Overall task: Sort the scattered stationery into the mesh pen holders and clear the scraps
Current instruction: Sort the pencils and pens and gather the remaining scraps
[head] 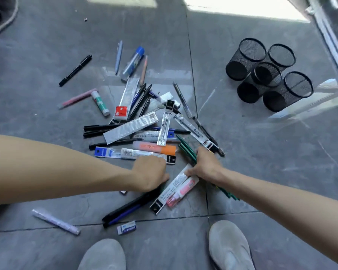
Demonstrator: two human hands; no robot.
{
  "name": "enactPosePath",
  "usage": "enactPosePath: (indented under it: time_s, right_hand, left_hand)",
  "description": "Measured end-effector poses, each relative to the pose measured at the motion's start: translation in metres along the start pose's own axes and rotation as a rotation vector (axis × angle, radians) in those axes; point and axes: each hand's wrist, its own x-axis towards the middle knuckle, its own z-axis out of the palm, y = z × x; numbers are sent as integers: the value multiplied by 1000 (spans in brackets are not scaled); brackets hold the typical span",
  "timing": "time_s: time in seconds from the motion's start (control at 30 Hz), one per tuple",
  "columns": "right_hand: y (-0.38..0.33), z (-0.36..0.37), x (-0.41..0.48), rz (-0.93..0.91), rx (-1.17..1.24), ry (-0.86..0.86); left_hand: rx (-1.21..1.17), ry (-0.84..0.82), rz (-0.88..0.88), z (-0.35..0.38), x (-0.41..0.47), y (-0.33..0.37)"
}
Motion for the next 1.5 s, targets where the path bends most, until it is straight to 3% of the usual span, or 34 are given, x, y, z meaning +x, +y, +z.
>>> enactPosePath:
  time_s: [0.2,0.37,0.57,0.67,0.77,0.9,1.03,1.17,1.3,1.4,1.5]
  right_hand:
    - [15,-5,-7,-20,82,64]
    - [10,-12,-5,28,545,51]
    - [-28,-27,-10,27,1015,-188]
    - [-45,-31,-6,31,1041,-255]
    - [-52,-40,-4,-13,980,-431]
    - [-61,-44,1,-98,846,-527]
    - [-69,-43,9,-141,854,-361]
    - [-68,-48,18,-165,894,-338]
    - [-66,-54,31,-138,941,-10]
    - [-71,-54,38,-212,969,216]
    - [-77,-50,43,-311,1059,384]
  left_hand:
    - [-185,-23,-27,-8,12,20]
    - [-454,42,12,-31,18,15]
    - [-1238,-66,-138,-66,20,6]
    - [-1425,-108,-156,-79,15,-6]
    - [-1542,-135,-133,-84,7,-21]
    - [-1555,-113,-163,-80,3,-40]
    - [-1427,-89,-173,-83,12,-47]
    - [-1365,-62,-110,-92,24,-32]
    - [-1224,134,-87,-102,41,-17]
    - [-1136,310,39,-110,49,-11]
    - [-901,463,170,-112,54,-14]
